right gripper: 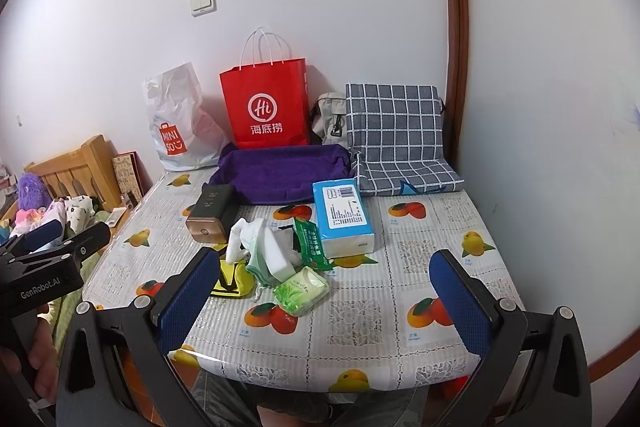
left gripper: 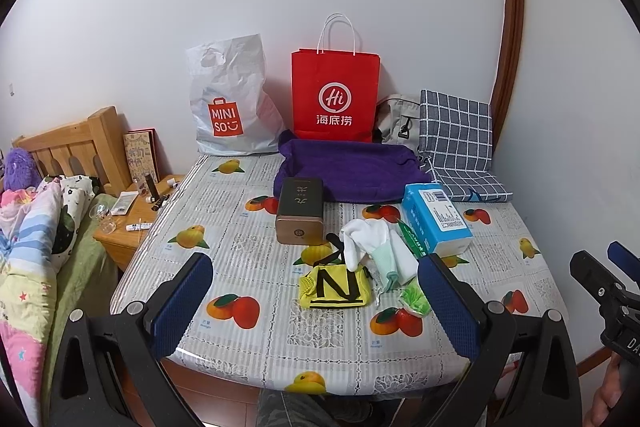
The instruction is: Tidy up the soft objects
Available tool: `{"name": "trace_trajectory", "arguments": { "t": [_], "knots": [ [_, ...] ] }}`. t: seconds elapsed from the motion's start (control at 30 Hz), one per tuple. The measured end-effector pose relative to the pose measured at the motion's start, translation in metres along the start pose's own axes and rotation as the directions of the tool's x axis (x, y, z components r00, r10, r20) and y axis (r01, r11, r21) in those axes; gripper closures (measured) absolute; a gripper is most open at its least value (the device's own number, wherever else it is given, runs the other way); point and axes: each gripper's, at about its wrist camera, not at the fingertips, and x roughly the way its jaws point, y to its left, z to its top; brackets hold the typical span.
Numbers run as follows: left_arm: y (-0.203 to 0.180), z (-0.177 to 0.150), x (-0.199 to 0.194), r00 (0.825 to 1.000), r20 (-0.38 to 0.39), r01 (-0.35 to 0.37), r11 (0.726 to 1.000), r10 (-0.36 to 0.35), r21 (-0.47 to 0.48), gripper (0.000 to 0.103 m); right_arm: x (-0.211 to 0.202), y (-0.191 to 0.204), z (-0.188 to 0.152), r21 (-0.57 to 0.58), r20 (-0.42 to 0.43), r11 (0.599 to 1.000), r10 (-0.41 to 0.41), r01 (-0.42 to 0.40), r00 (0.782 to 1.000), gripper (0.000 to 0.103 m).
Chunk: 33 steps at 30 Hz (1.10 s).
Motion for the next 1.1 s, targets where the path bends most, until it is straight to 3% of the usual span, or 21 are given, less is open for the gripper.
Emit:
{"name": "trace_trajectory", "arguments": {
  "t": [1.1],
  "knots": [
    [-0.0009, -0.0021, -0.0002, 1.0, 0.004, 0.0, 1.0, 0.0, 0.001, 0.0, -0.0013, 0.0071, -0.0029, -0.016, 0.011, 1.0, 0.006, -0.006, 1.0, 0.0]
  ]
}}
